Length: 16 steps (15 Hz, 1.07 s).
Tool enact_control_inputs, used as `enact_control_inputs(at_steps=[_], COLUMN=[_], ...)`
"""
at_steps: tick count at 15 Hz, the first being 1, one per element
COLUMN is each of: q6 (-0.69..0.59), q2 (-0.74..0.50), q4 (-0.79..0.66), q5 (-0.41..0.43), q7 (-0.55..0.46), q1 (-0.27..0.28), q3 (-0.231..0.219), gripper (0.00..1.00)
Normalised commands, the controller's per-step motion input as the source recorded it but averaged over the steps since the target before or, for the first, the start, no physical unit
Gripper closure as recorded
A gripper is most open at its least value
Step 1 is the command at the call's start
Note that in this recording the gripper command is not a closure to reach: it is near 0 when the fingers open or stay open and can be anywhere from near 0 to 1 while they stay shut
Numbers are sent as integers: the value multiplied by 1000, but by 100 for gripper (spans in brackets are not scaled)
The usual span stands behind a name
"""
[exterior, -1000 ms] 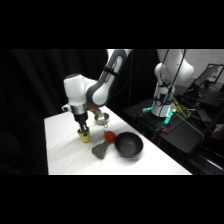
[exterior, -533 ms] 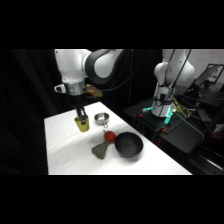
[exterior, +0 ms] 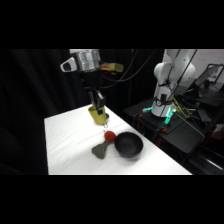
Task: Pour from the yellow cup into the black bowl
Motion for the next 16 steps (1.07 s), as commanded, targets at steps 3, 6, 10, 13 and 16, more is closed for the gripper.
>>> enact_control_inputs(at_steps=[3, 6, 10, 13, 16], q6=[-34, -37, -211, -499, -557], q2=[-322, -225, -126, 253, 466], q4=[-490, -462, -273, 104, 294], q5=[461, 545, 509, 392, 277], q7=[-250, -465, -579, -551, -486], q1=[61, 7, -68, -157, -197], q3=[88, 39, -17, -84, -73], gripper=[18, 18, 18, 18, 18])
